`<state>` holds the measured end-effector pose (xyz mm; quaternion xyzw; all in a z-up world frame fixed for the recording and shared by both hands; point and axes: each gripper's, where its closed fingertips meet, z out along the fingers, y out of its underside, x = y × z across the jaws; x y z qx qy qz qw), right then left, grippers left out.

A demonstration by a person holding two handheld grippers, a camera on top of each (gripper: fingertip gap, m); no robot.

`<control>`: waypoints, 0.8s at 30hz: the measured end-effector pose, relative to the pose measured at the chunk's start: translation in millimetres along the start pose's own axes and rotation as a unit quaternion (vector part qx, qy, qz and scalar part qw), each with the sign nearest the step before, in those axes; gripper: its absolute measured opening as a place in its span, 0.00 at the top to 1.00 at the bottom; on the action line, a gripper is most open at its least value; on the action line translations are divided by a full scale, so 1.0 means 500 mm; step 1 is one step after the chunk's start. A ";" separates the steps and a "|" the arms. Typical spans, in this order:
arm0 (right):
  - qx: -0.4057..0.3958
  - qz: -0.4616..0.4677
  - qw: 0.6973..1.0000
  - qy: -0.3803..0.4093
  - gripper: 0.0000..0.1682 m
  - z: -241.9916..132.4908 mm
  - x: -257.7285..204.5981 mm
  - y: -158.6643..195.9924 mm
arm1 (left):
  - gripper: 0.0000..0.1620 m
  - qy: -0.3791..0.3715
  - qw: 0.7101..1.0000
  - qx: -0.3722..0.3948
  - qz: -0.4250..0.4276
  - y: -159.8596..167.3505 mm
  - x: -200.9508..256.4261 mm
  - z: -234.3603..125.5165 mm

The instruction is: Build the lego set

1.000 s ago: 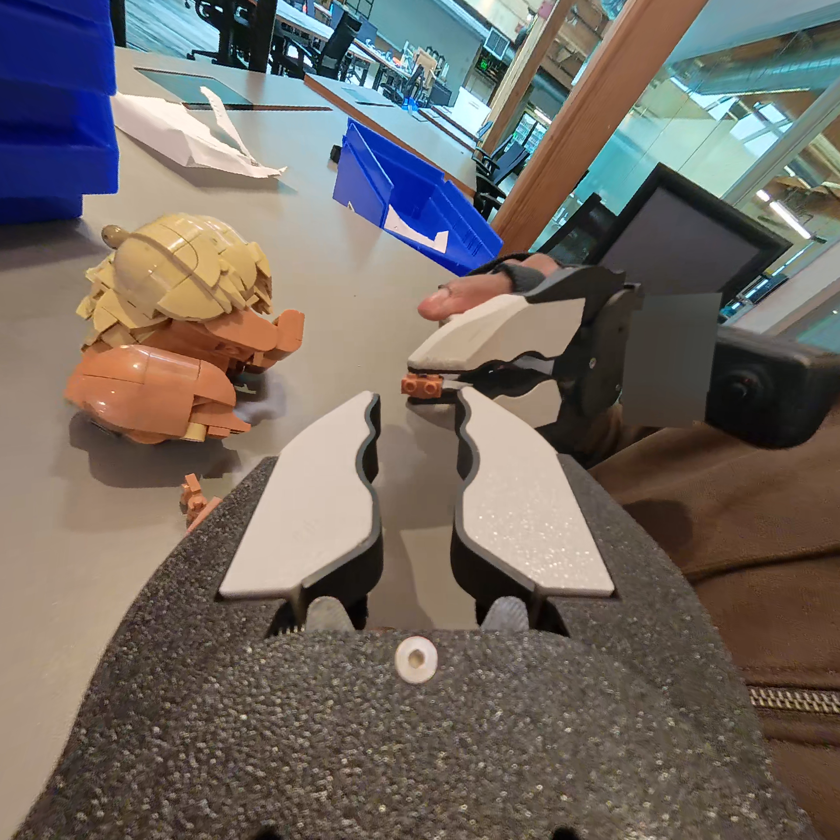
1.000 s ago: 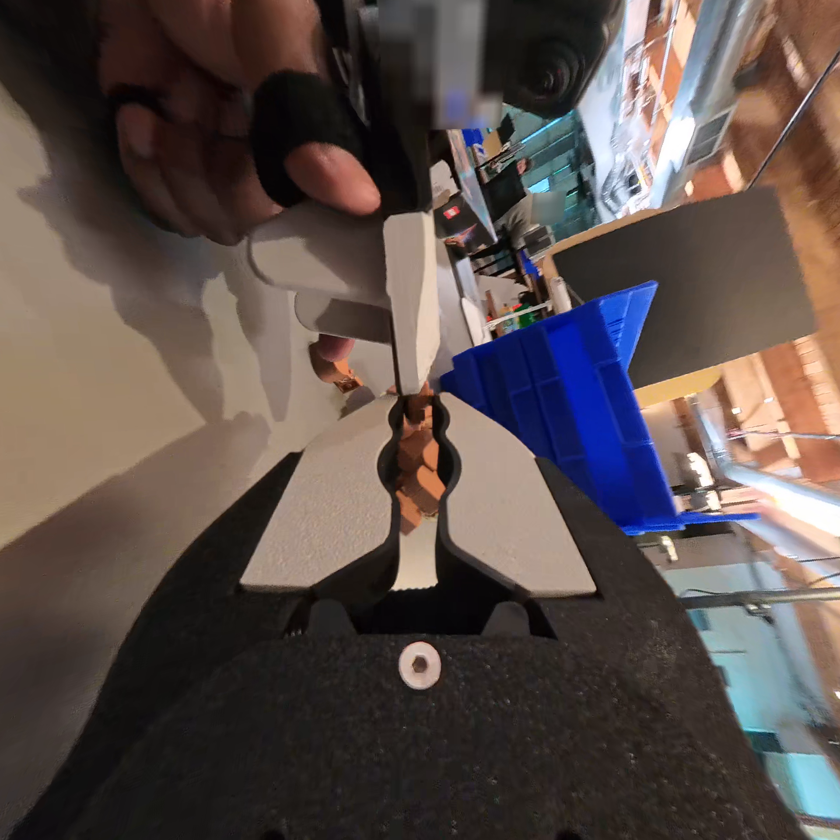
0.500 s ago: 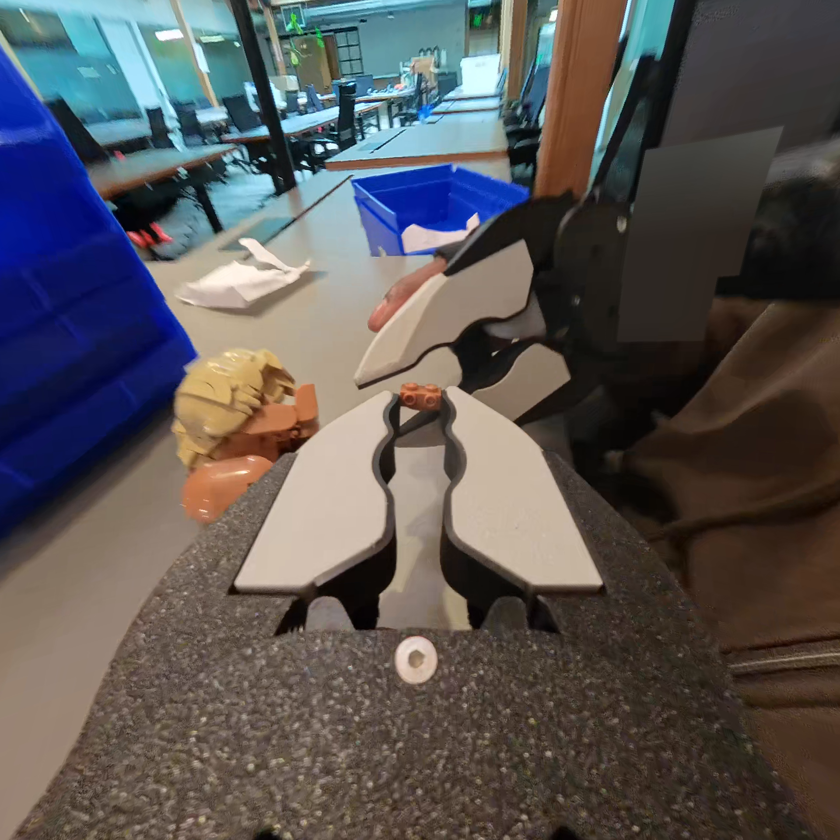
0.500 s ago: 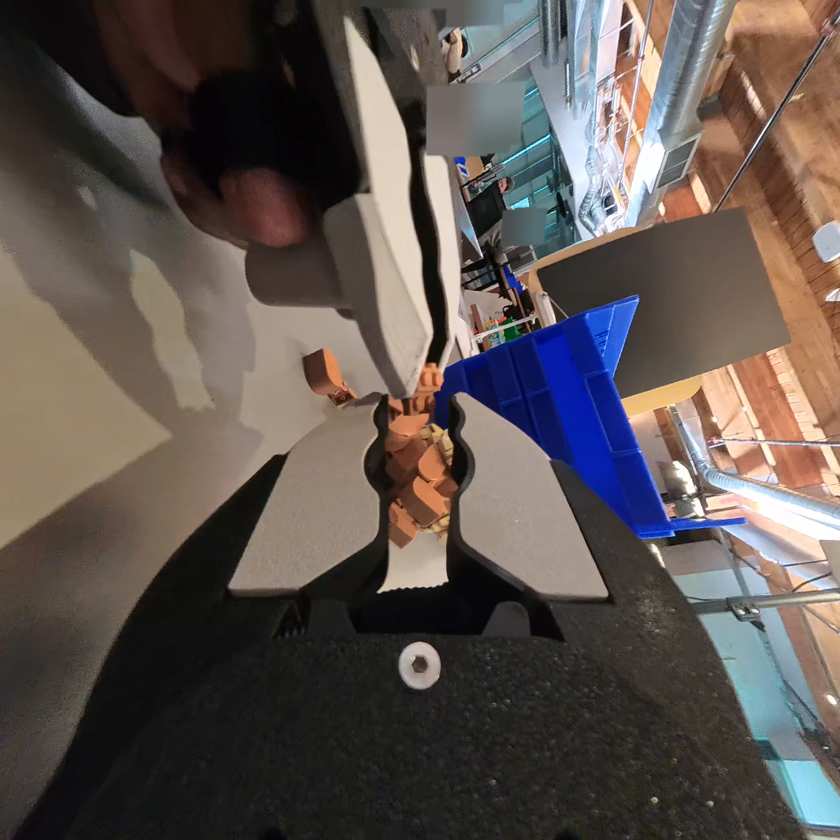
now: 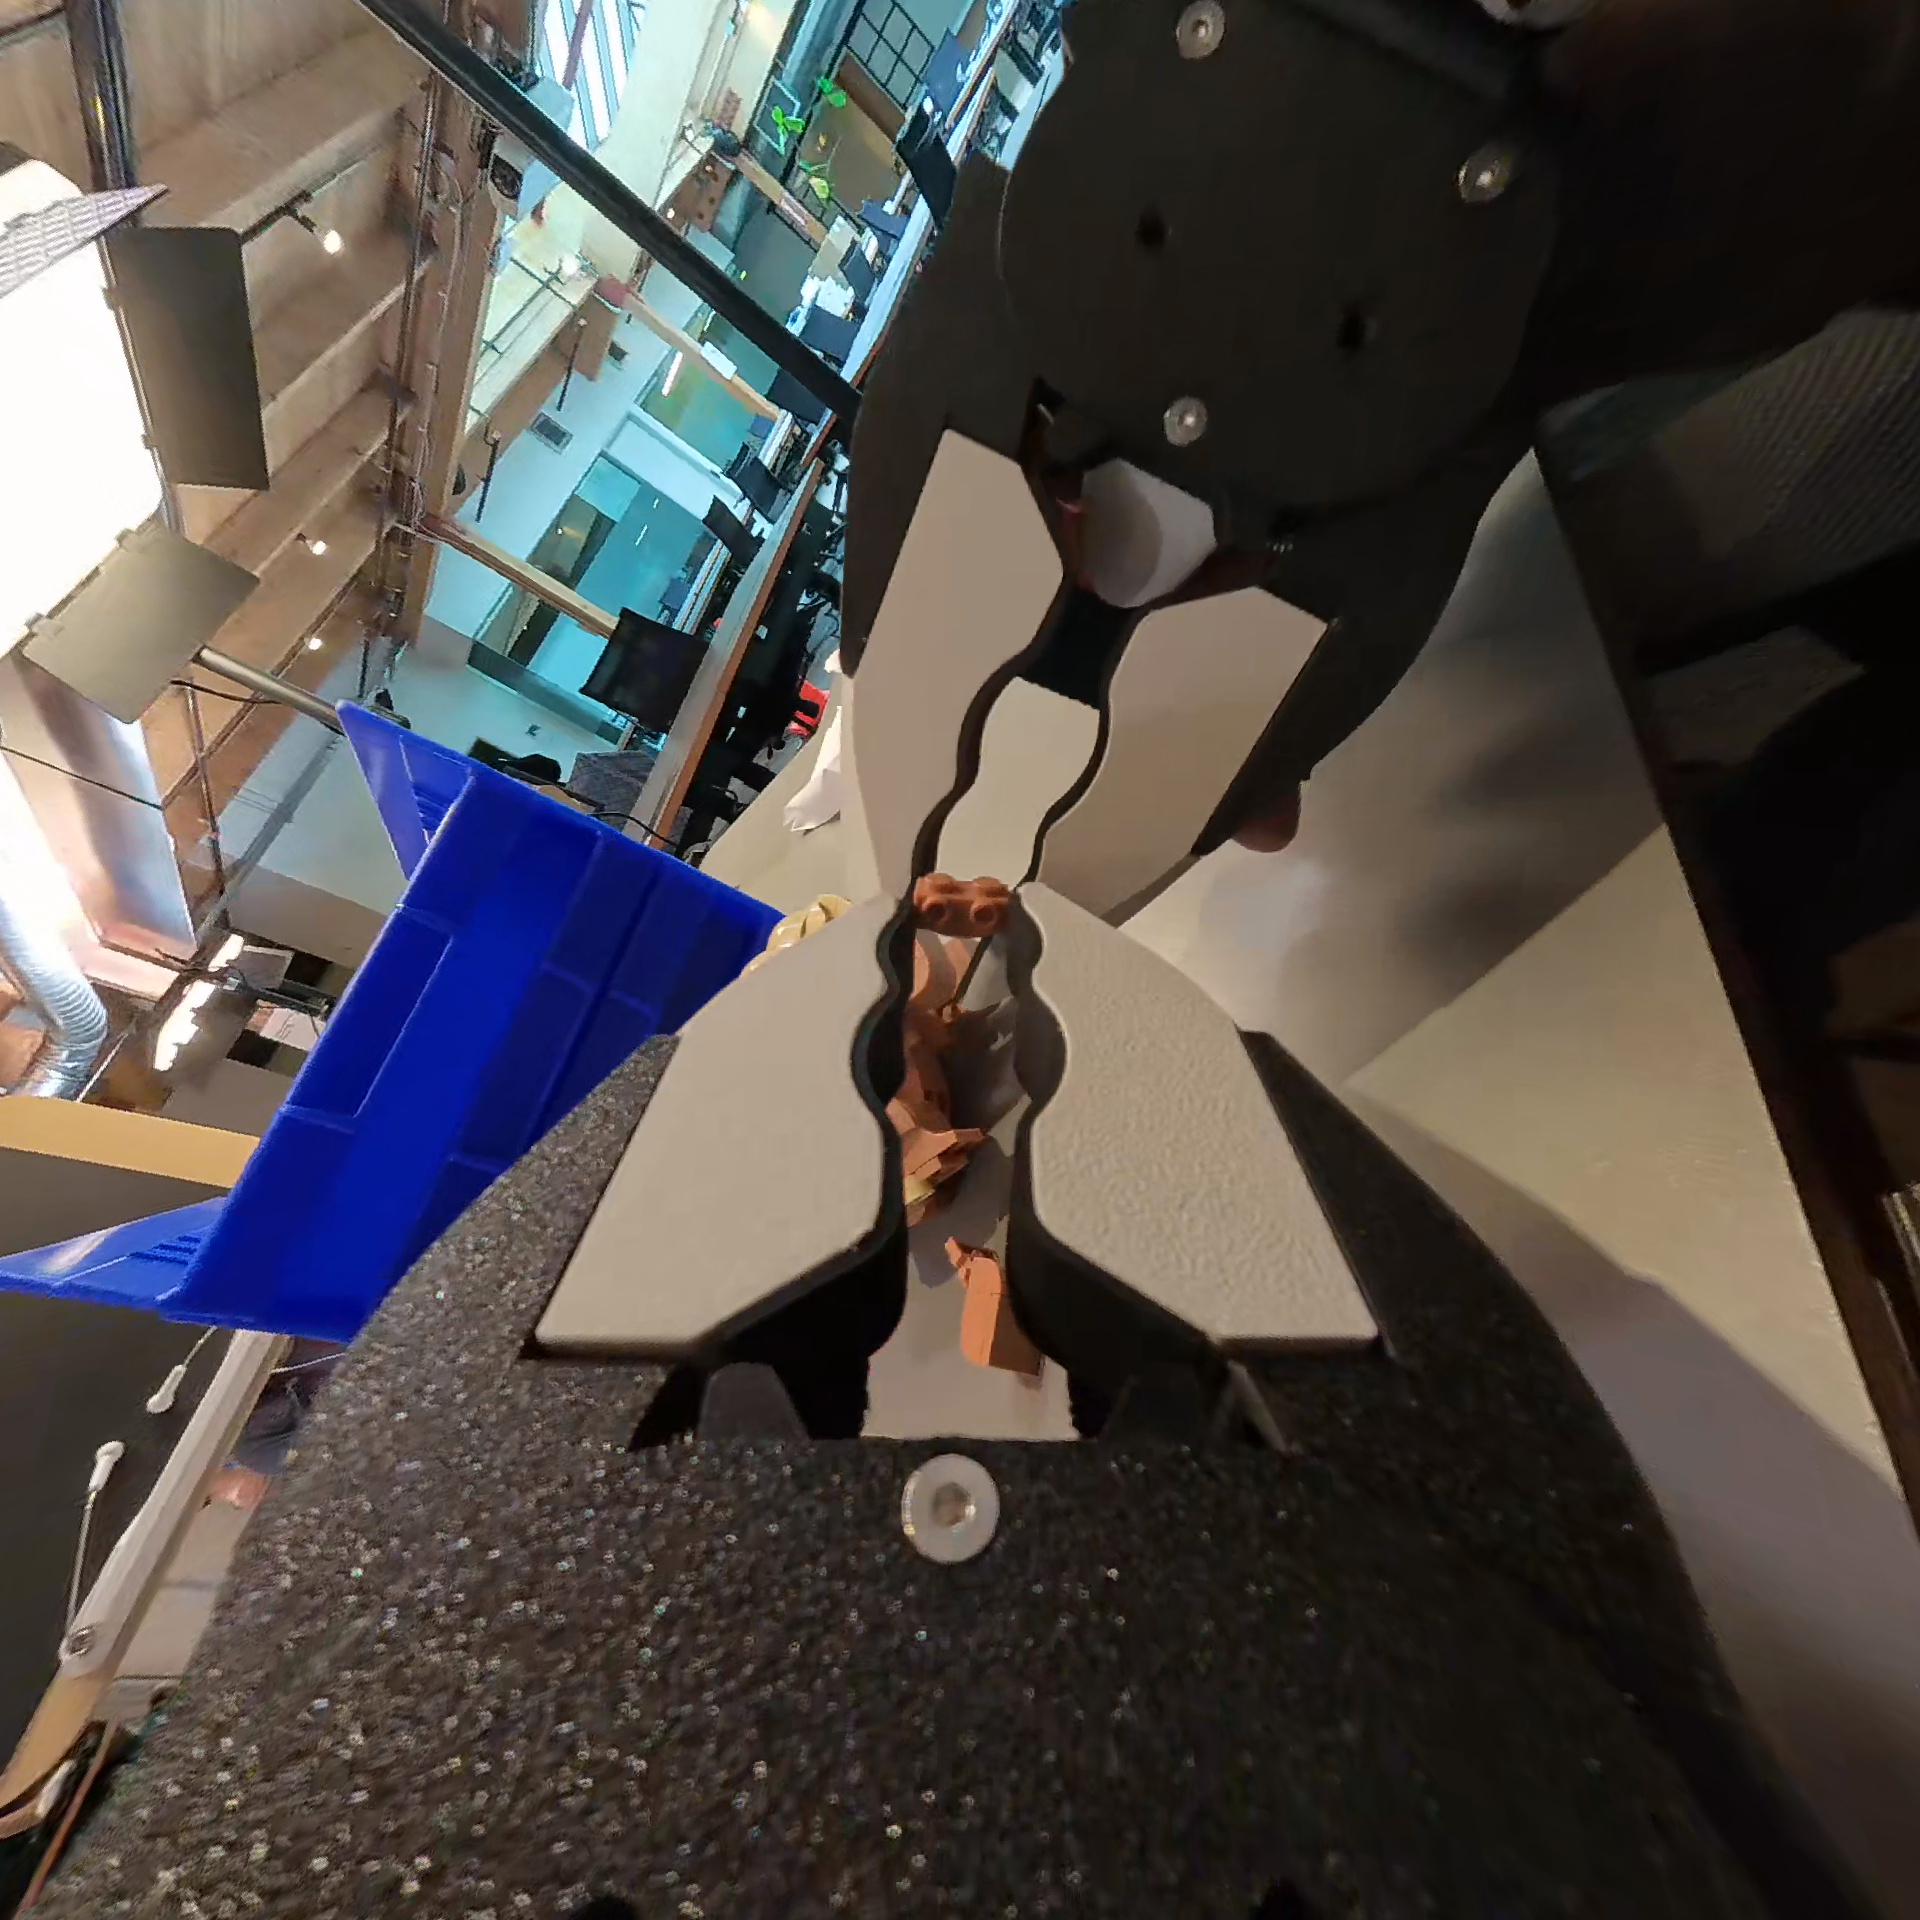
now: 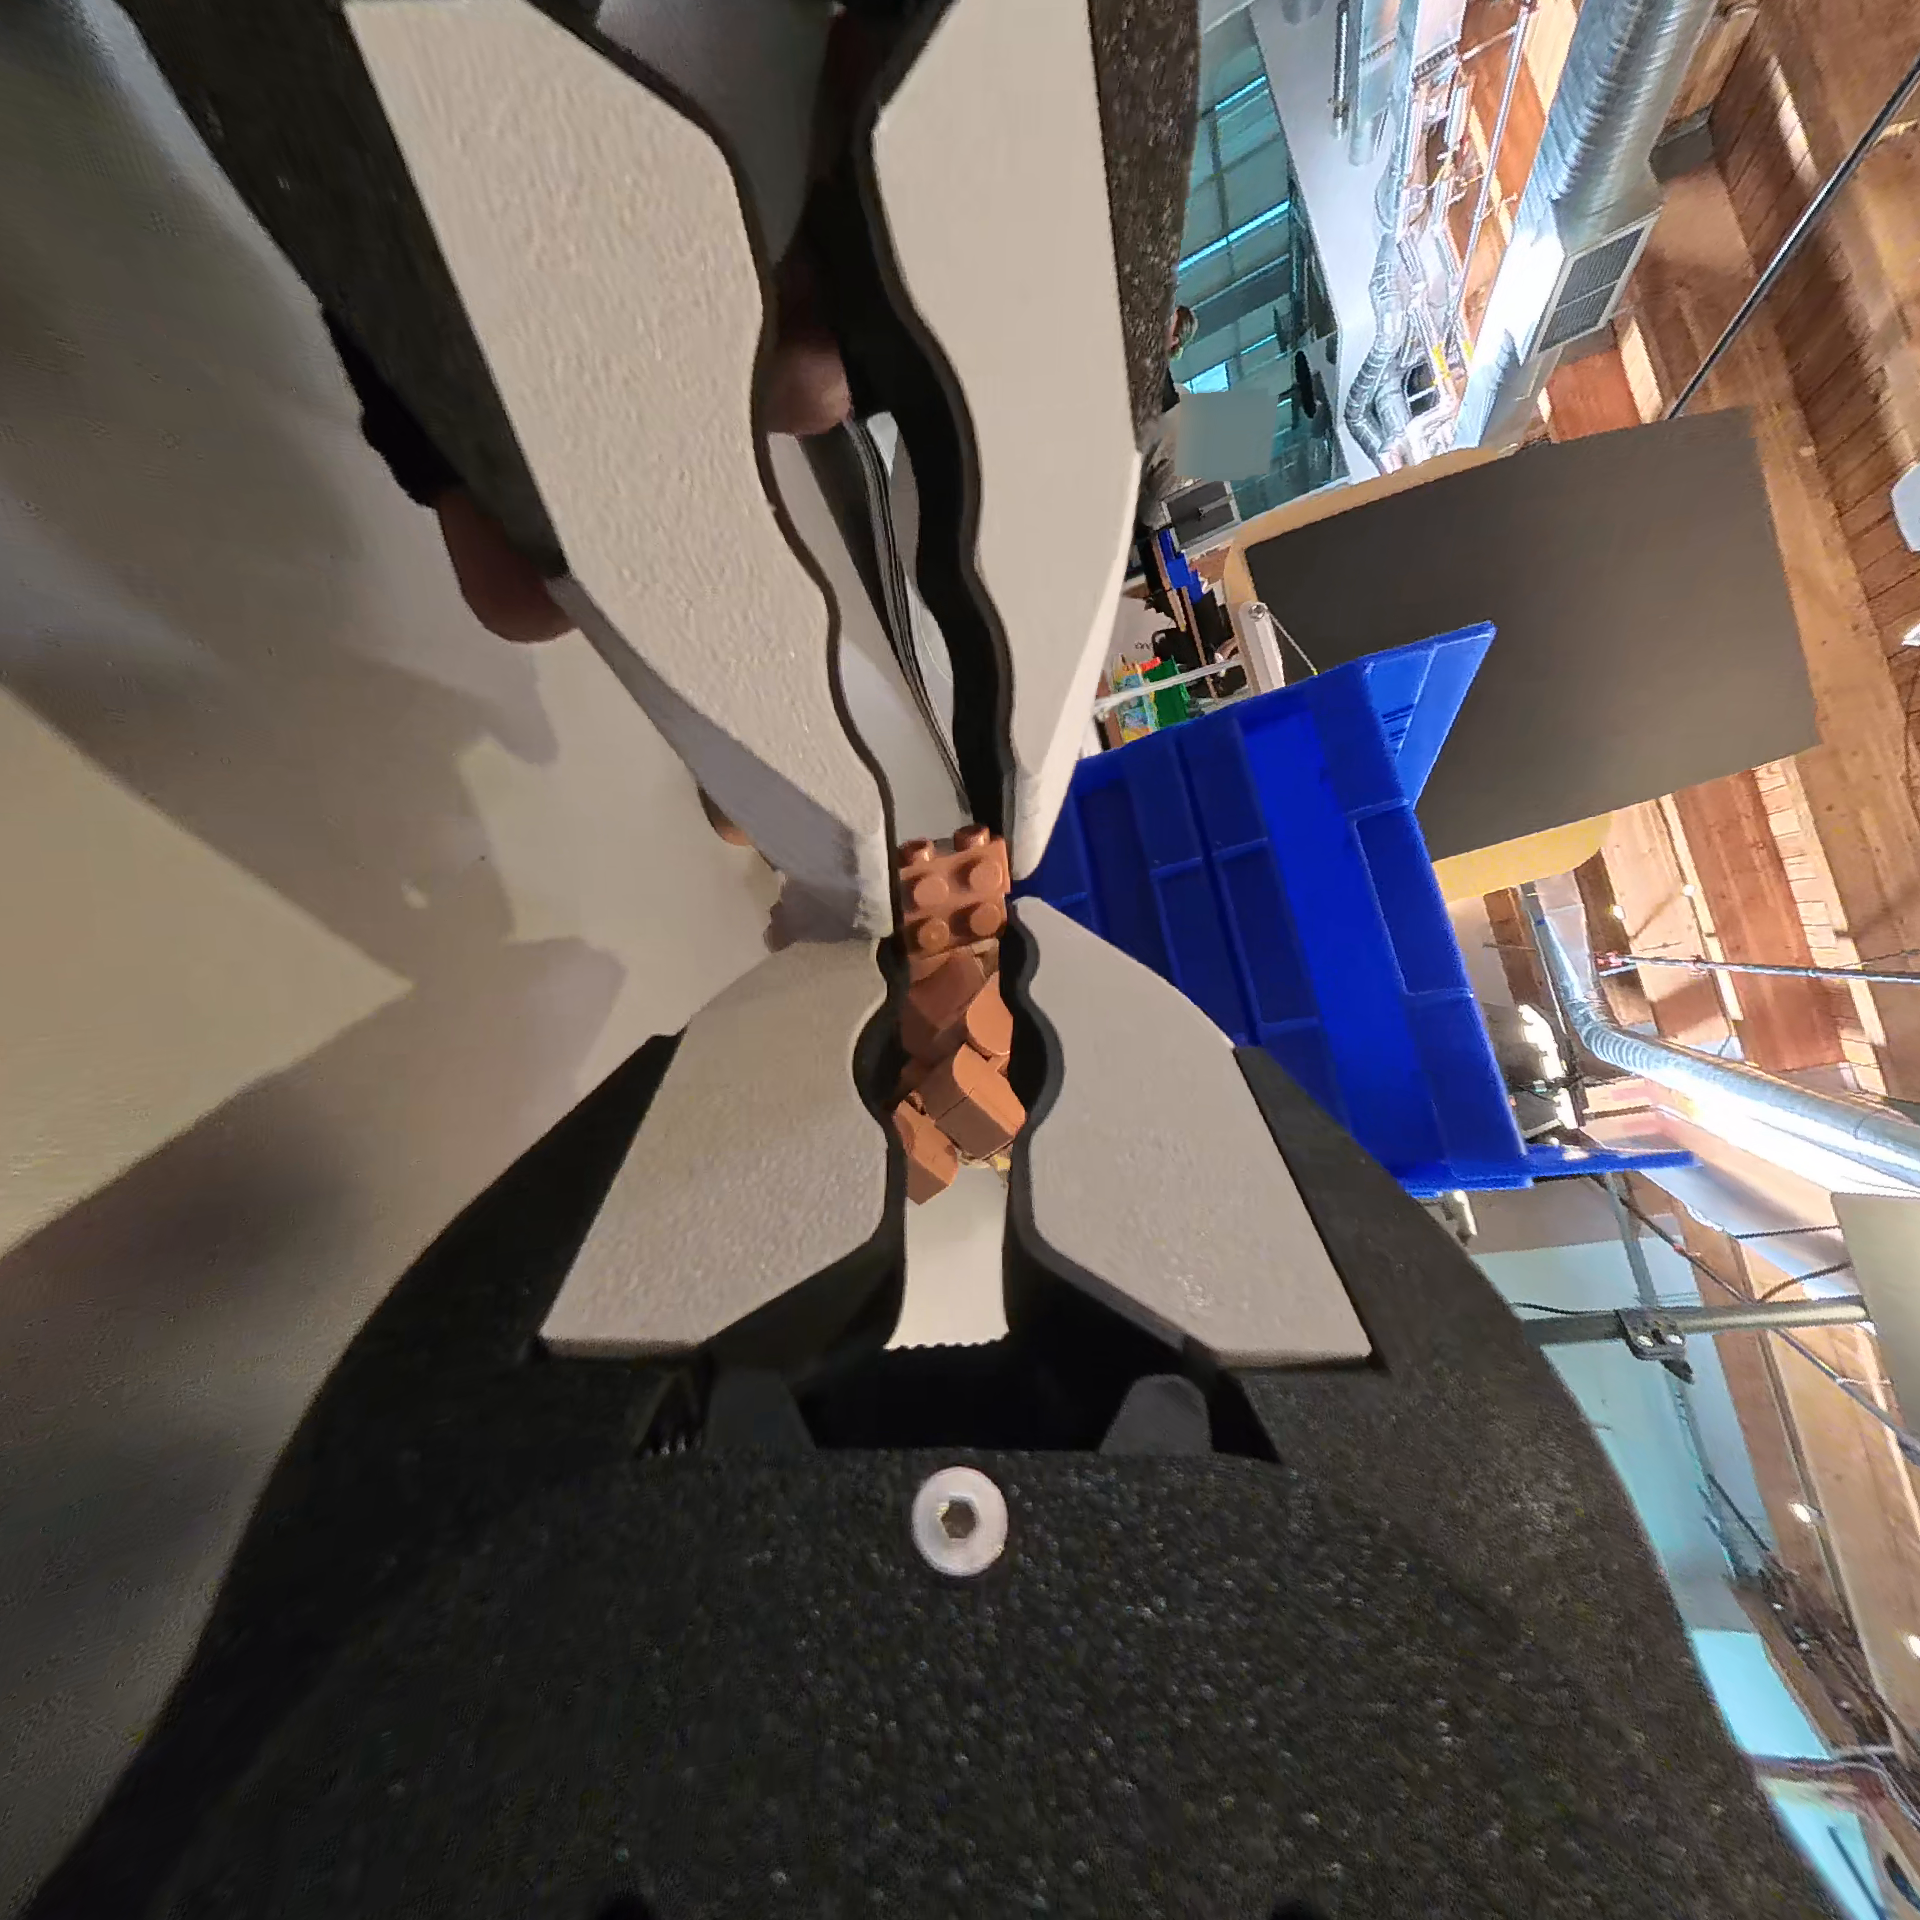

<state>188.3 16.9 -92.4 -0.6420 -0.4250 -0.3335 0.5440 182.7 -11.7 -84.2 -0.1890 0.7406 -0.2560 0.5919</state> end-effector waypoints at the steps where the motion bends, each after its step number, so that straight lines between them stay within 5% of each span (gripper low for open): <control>1: -0.002 -0.002 1.000 0.003 0.91 0.001 0.000 0.001 | 0.90 -0.002 1.000 -0.002 0.003 0.001 0.000 0.000; 6: -0.009 -0.009 0.999 0.038 0.91 0.003 0.013 0.004 | 0.89 -0.009 0.999 -0.004 -0.034 0.005 -0.008 0.001; 9: -0.018 -0.024 0.996 0.088 0.91 0.000 0.036 0.008 | 0.86 0.012 0.991 0.009 -0.136 0.004 -0.014 -0.005; 16: -0.054 -0.080 0.982 0.164 0.92 0.003 0.058 0.019 | 0.85 0.059 0.913 0.060 -0.399 -0.006 -0.039 -0.012; 24: -0.050 -0.074 0.981 0.172 0.91 0.009 0.049 0.008 | 0.91 0.038 0.939 0.029 -0.342 0.000 -0.023 0.007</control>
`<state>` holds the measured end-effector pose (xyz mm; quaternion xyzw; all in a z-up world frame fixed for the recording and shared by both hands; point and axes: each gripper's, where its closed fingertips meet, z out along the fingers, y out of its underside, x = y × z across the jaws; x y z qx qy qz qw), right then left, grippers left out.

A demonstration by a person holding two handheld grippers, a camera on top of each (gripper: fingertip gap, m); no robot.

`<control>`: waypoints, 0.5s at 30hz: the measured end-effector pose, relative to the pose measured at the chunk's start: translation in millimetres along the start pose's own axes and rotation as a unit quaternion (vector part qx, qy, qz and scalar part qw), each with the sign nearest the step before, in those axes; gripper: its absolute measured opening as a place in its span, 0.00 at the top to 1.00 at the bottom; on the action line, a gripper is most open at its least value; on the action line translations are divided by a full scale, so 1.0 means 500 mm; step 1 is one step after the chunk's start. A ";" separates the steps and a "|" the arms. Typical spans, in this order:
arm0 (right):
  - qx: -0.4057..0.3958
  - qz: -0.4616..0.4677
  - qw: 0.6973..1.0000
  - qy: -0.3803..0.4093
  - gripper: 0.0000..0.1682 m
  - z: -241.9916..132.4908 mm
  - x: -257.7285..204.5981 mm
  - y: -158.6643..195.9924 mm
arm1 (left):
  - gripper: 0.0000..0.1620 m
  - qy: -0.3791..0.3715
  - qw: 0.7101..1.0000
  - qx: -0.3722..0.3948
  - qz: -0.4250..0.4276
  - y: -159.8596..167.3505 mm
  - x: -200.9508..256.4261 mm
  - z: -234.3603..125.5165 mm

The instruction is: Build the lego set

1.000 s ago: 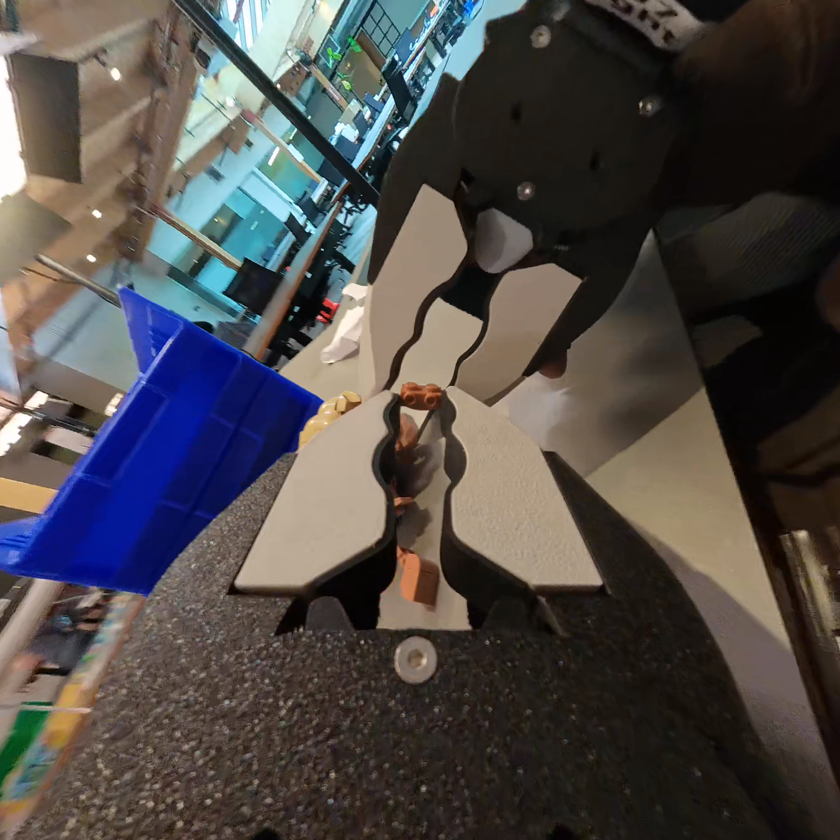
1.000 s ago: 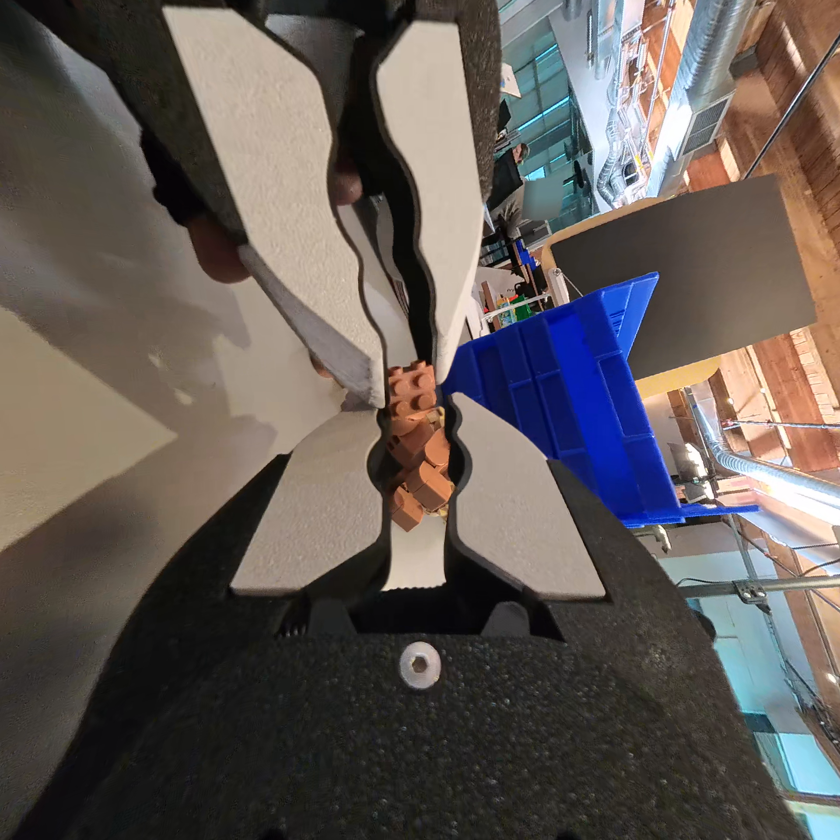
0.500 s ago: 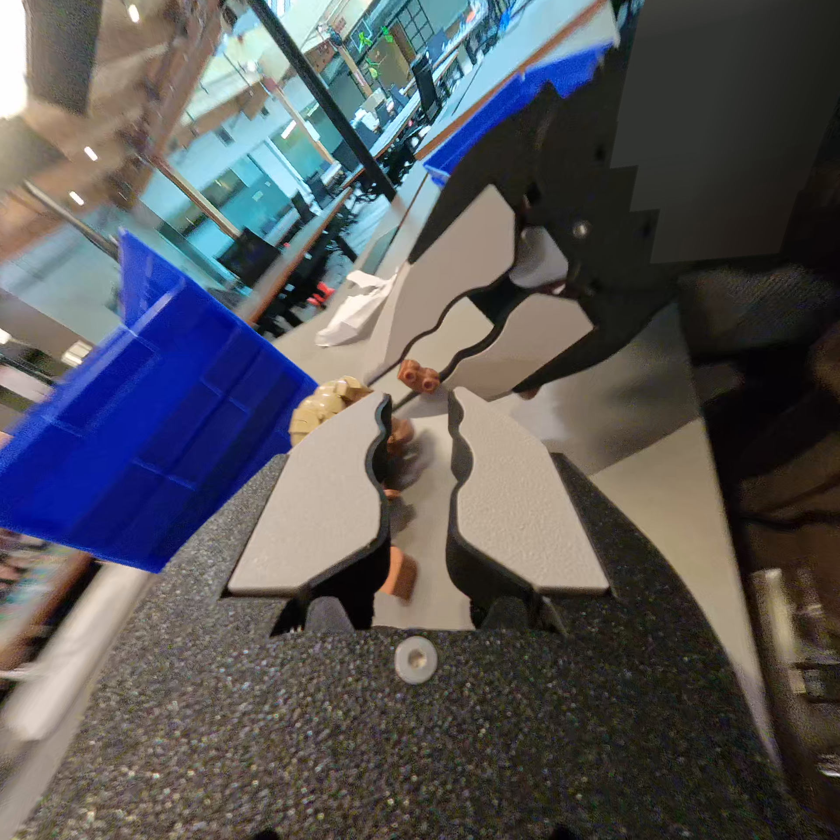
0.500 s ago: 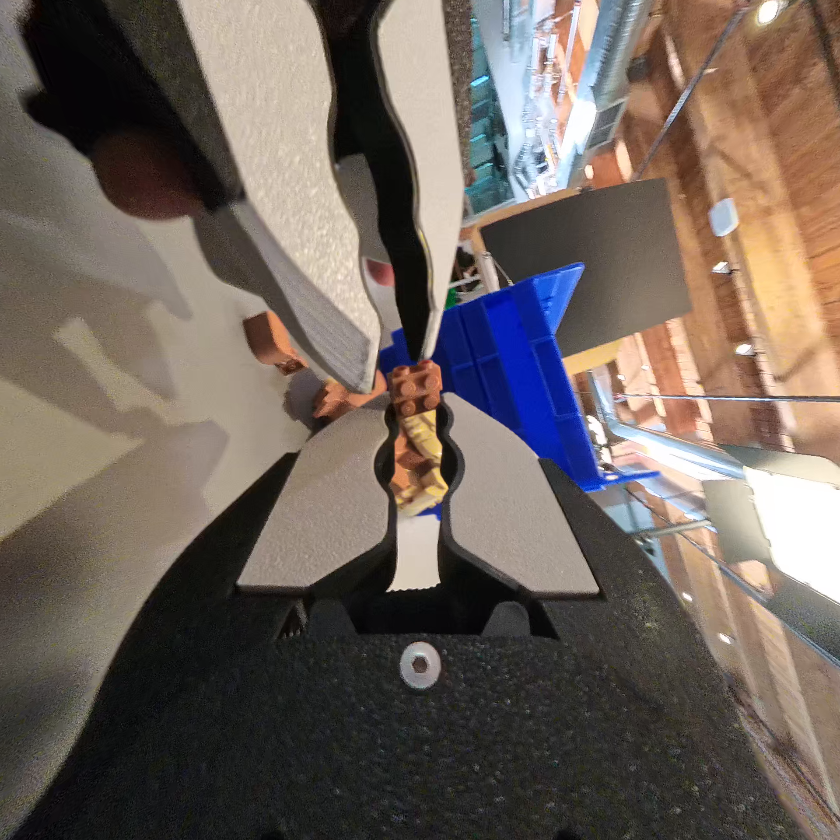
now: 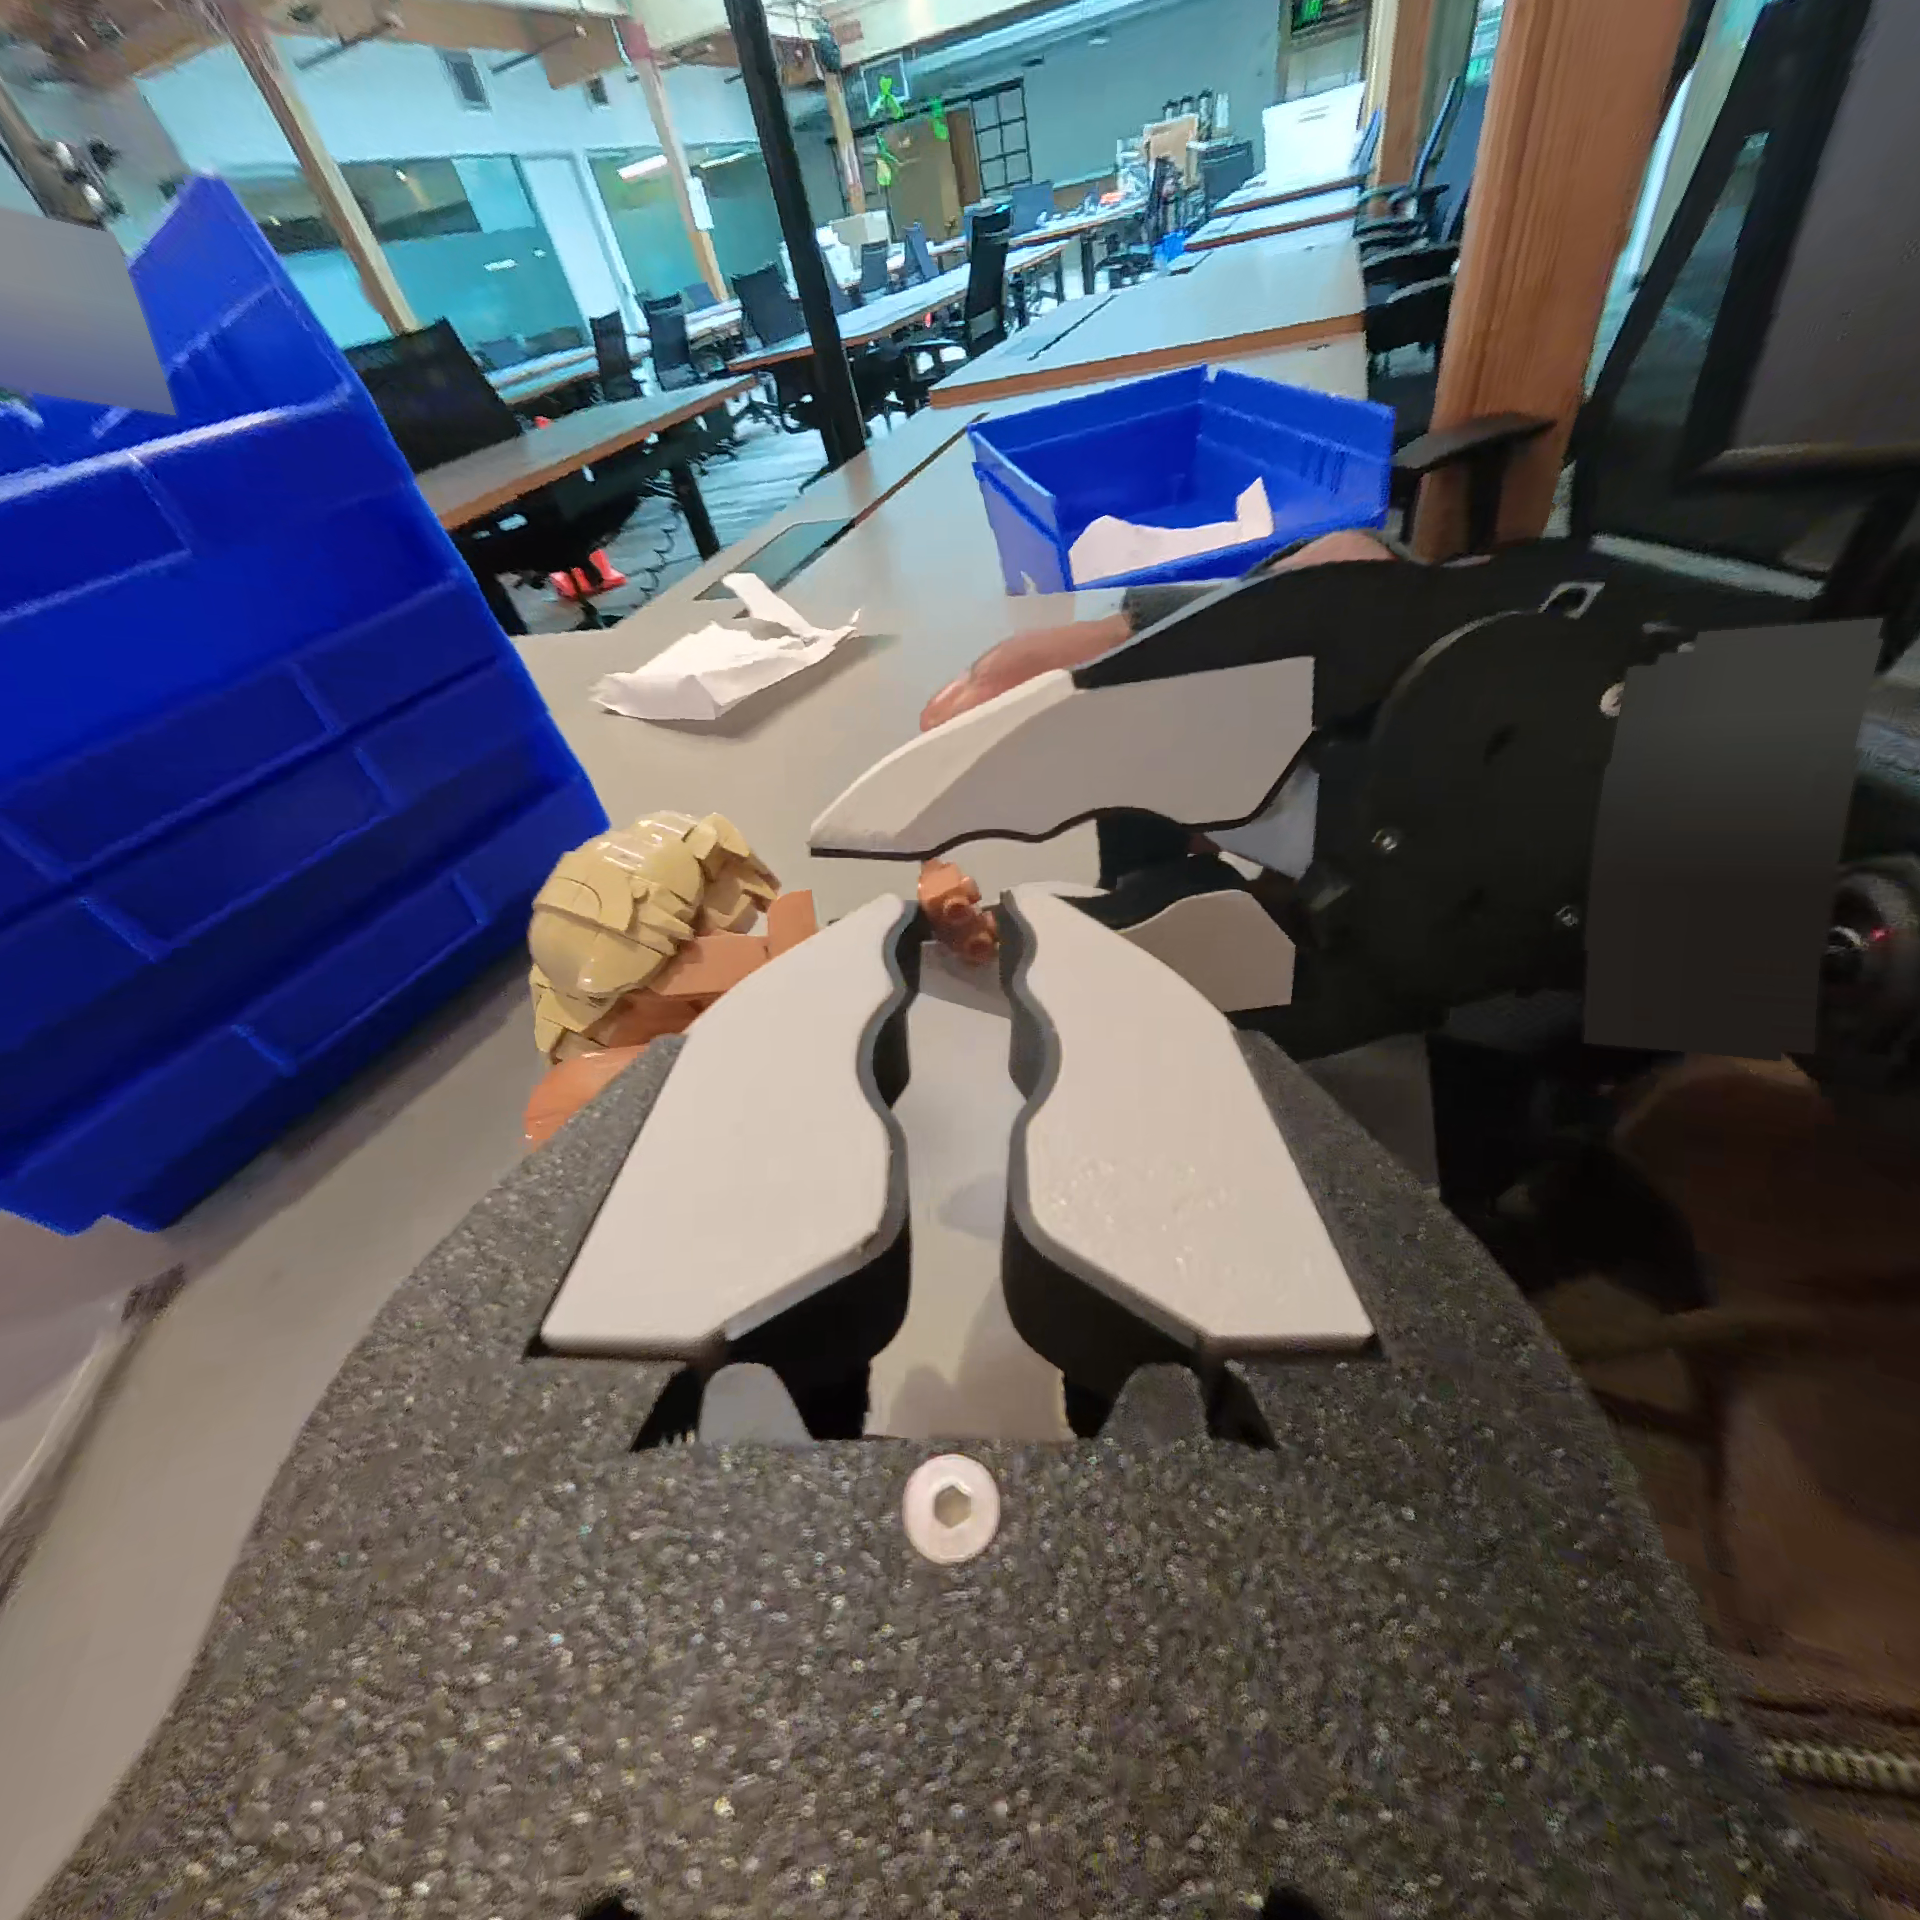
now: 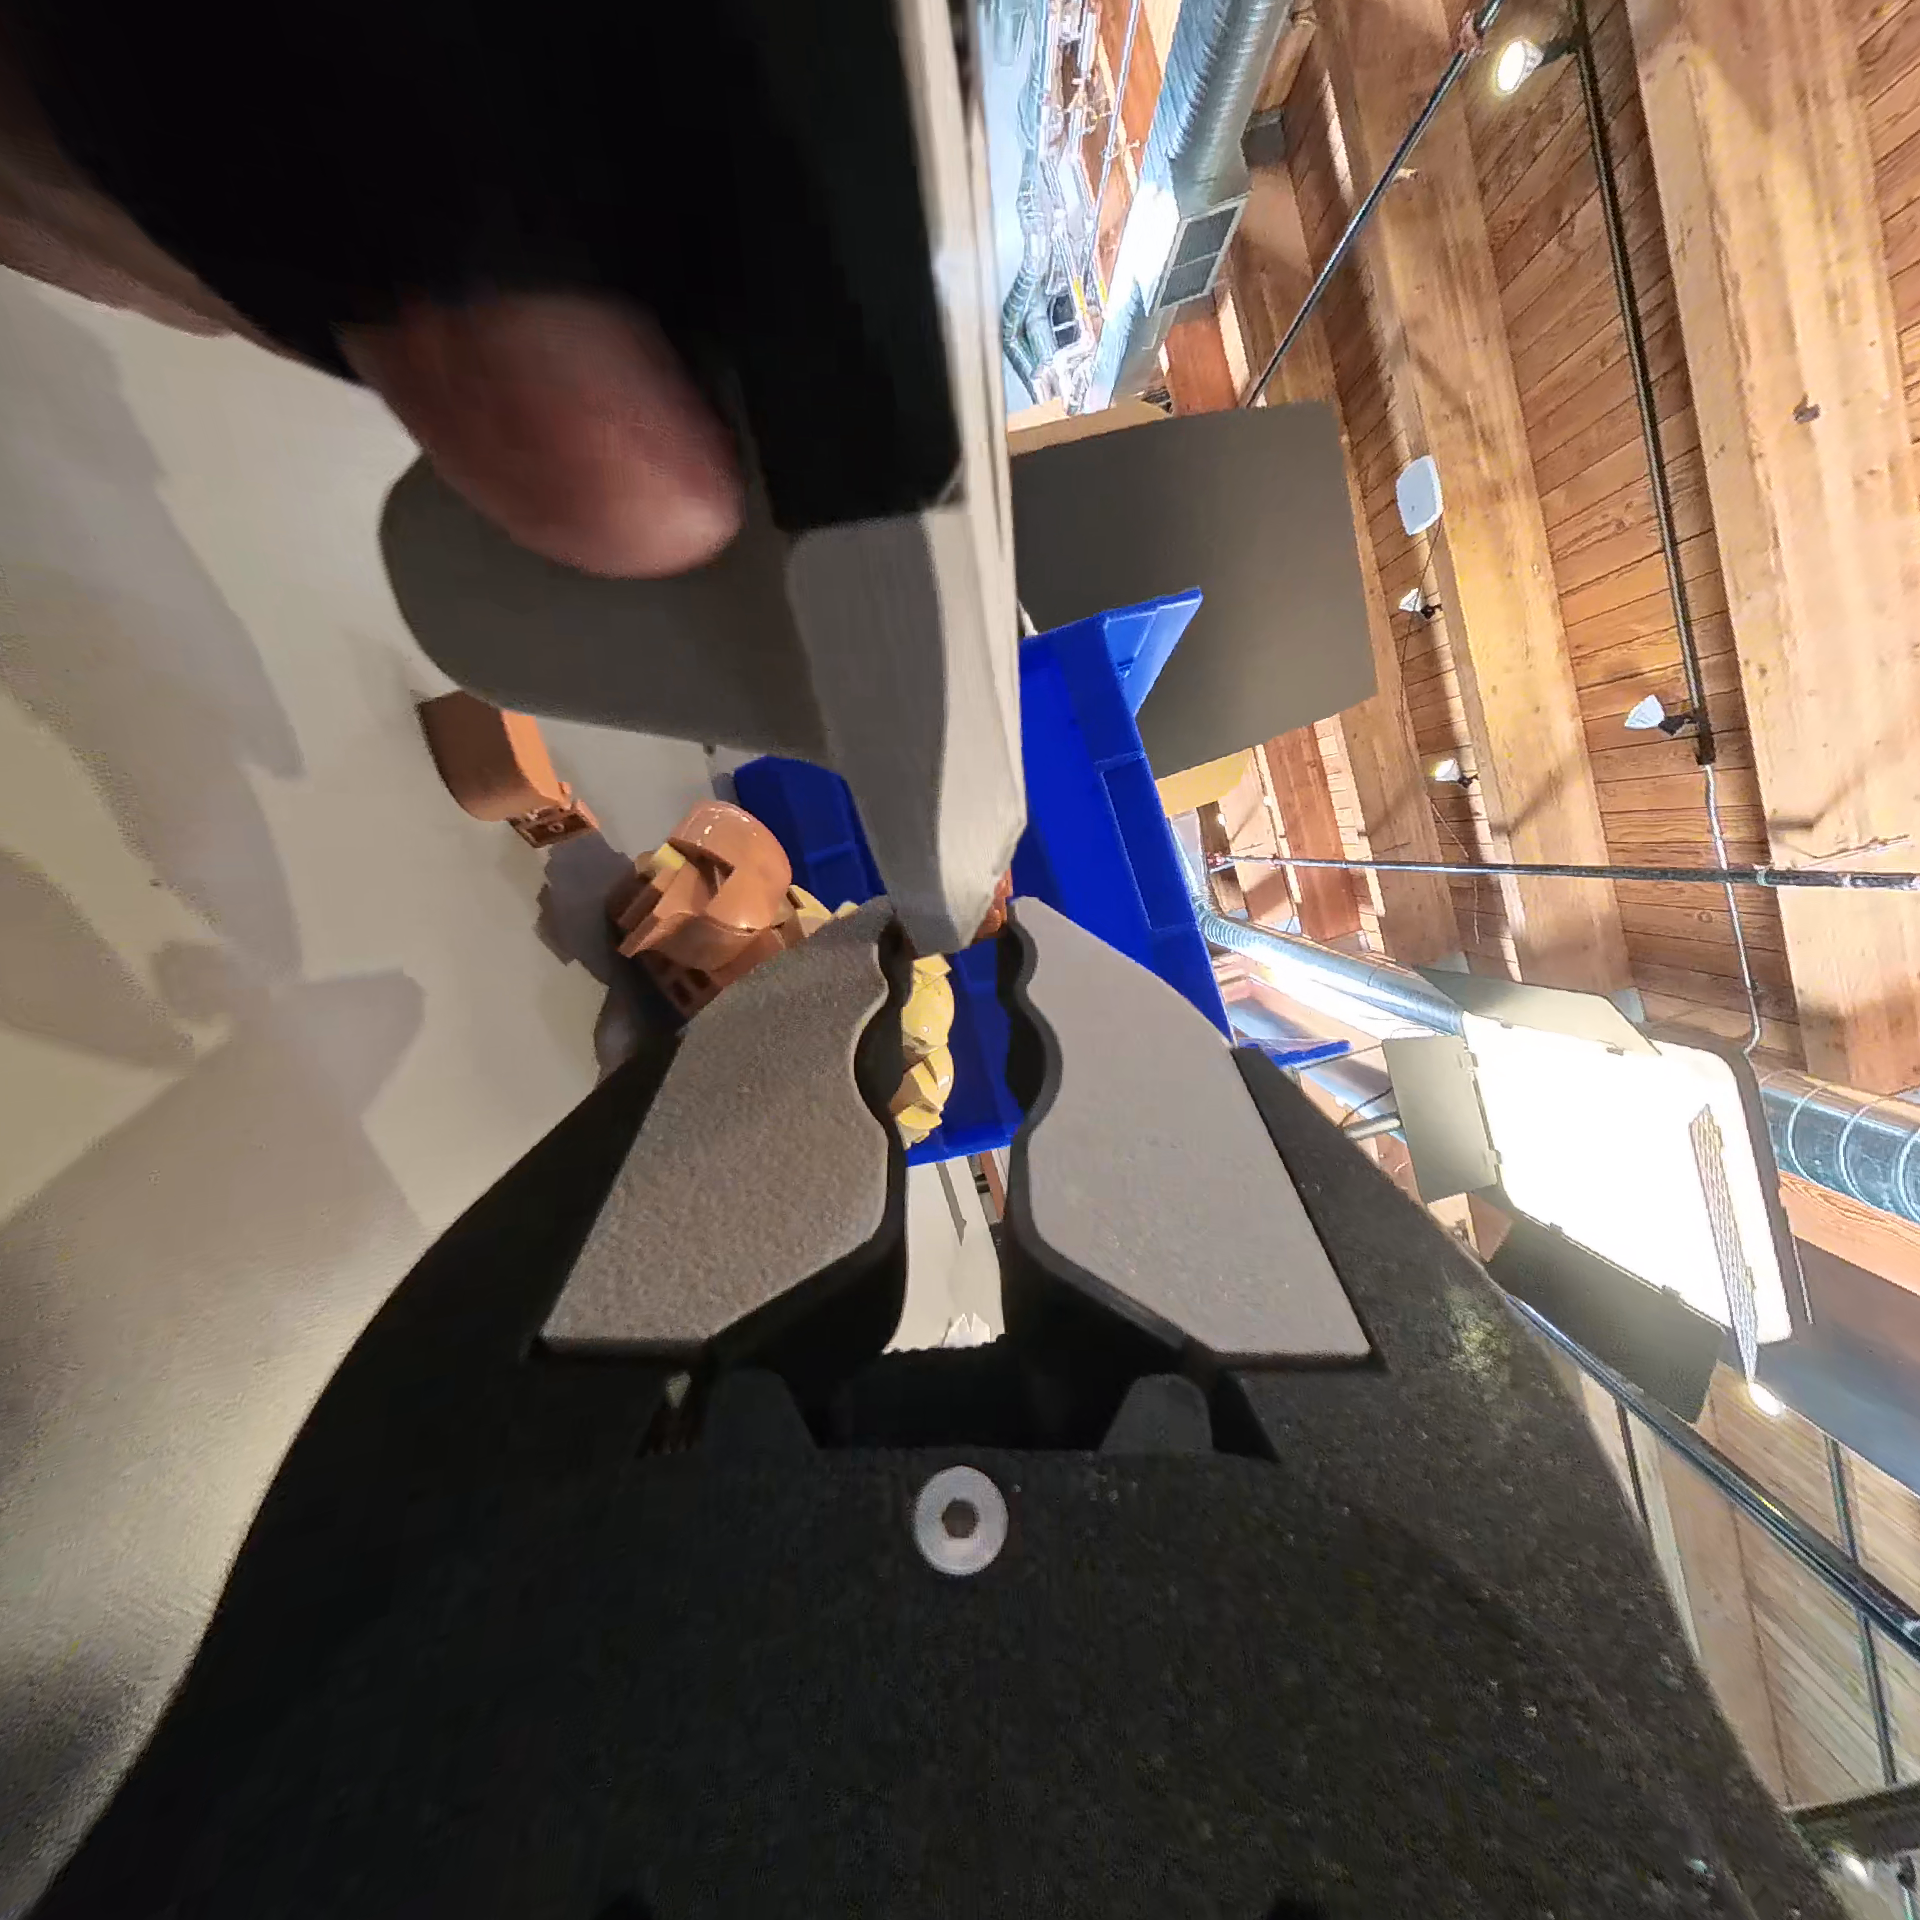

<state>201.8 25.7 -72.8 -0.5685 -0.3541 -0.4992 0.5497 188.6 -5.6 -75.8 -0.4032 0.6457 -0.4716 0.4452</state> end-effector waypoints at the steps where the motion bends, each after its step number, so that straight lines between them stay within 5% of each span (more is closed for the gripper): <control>1: -0.001 0.002 1.000 -0.002 0.91 0.000 -0.002 0.001 | 0.91 -0.006 1.000 -0.003 0.018 0.001 -0.001 0.000; 7: -0.008 0.009 1.000 -0.015 0.91 0.003 -0.015 0.005 | 0.92 -0.040 0.990 -0.028 0.129 0.010 0.004 0.003; 15: -0.007 0.012 1.000 -0.019 0.90 0.003 -0.022 0.001 | 0.92 -0.038 0.988 -0.043 0.146 0.016 0.014 0.012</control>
